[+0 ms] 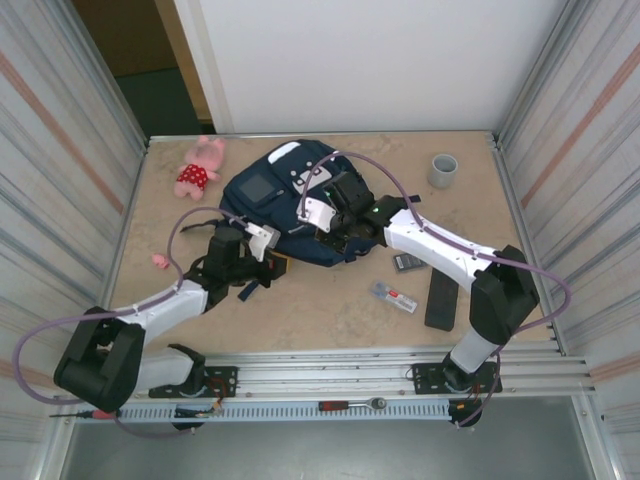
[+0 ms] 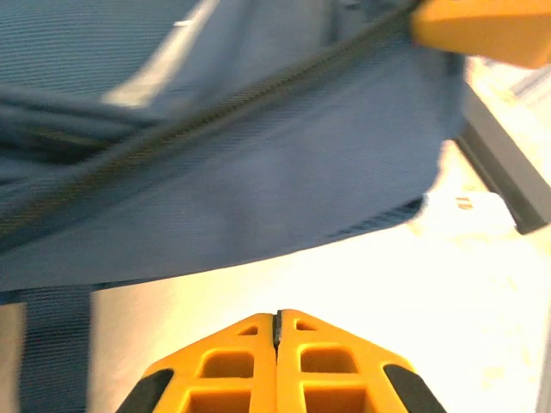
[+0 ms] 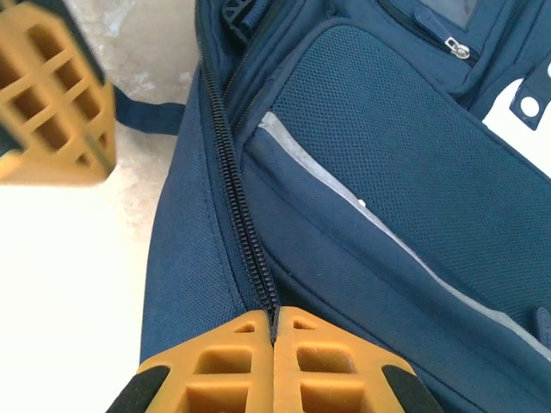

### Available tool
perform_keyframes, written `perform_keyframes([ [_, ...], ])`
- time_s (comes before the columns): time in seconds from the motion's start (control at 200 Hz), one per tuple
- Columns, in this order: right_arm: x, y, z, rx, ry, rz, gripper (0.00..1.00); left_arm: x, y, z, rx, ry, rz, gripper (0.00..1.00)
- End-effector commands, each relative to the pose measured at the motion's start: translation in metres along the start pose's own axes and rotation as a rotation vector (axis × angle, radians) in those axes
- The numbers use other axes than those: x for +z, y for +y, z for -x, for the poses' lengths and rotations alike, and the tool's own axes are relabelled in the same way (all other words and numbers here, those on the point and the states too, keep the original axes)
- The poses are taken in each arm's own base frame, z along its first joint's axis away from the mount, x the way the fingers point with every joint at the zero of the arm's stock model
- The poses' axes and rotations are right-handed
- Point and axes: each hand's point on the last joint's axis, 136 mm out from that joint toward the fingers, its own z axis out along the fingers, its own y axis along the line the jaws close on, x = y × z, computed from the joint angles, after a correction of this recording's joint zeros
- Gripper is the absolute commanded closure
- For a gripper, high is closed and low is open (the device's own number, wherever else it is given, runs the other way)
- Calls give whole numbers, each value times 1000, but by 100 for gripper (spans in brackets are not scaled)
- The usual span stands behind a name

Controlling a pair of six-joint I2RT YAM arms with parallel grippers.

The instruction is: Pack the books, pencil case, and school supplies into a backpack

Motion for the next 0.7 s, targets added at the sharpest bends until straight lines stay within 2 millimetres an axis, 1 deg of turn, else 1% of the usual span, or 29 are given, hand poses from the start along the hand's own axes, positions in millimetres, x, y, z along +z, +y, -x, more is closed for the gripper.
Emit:
perform_keyframes([
  [0.0,-6,-18,23,45,-102,-56,100,-6,-15,7,51,-4,-57,100],
  [0.04,-9,-17,21,47,-103,-43,100,-8,-12,8,41,-11,-38,100],
  [0.085,-14,-14,20,48,-114,-22,100,-11,-3,11,6,-26,7,99],
  [0.105,-17,-14,19,51,-120,-15,100,-13,2,12,-25,-33,29,96],
  [0.165,-27,-11,18,51,-142,21,100,-23,23,18,-137,-75,96,78],
  [0.19,-29,-7,16,46,-144,41,100,-28,31,19,-186,-96,117,72],
  [0.215,-32,-5,14,40,-137,56,100,-34,39,22,-230,-123,139,62],
  [0.261,-33,-2,7,9,-110,62,100,-44,53,24,-297,-163,176,51],
  [0.336,-25,2,-14,-57,-1,41,100,-60,67,27,-358,-211,225,41],
  [0.401,-13,8,-32,-112,103,34,100,-70,77,26,-395,-219,282,37],
  [0.426,-9,11,-38,-126,135,35,94,-73,82,23,-411,-215,312,35],
  [0.456,-4,15,-42,-140,166,40,84,-76,86,21,-429,-211,340,34],
  [0.506,2,26,-43,-163,190,63,63,-80,91,18,-453,-204,371,34],
  [0.536,4,32,-41,-178,193,71,48,-82,93,16,-467,-200,382,34],
  [0.556,6,36,-38,-188,191,73,41,-82,94,15,-475,-199,384,34],
  [0.611,14,46,-32,-206,190,67,32,-83,97,12,-494,-199,391,34],
  [0.691,26,57,-24,-224,189,68,27,-83,99,9,-515,-201,399,34],
])
